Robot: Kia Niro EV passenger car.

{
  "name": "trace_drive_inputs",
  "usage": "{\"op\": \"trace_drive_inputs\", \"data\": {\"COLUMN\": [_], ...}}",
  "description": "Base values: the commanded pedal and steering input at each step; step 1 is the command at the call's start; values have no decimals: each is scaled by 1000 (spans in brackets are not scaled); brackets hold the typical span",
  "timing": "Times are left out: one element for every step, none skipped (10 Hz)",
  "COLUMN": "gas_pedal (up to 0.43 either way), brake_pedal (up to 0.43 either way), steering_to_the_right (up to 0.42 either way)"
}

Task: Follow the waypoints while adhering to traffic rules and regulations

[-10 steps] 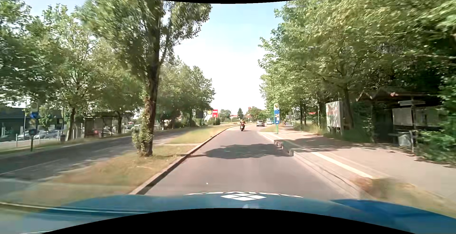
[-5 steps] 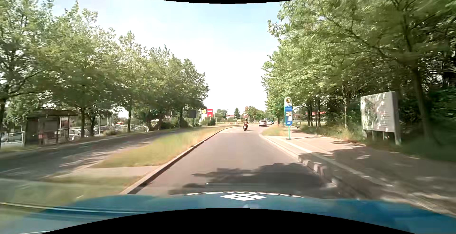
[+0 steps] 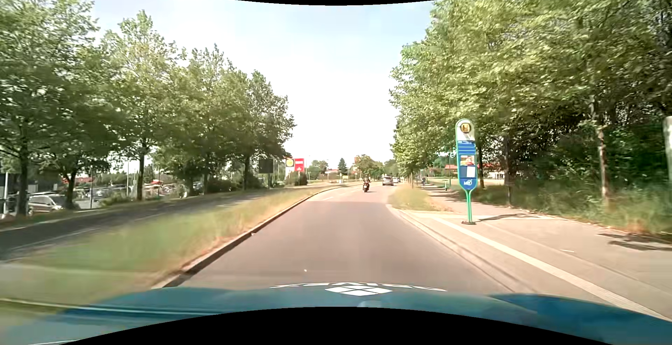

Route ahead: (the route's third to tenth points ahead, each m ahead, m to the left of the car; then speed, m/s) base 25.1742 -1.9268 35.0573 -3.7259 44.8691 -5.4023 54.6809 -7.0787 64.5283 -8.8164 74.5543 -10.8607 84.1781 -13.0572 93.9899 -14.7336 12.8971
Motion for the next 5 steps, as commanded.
{"op": "trace_drive_inputs", "data": {"gas_pedal": [118,110,79,59,59], "brake_pedal": [0,0,0,0,0], "steering_to_the_right": [21,22,21,21,21]}}
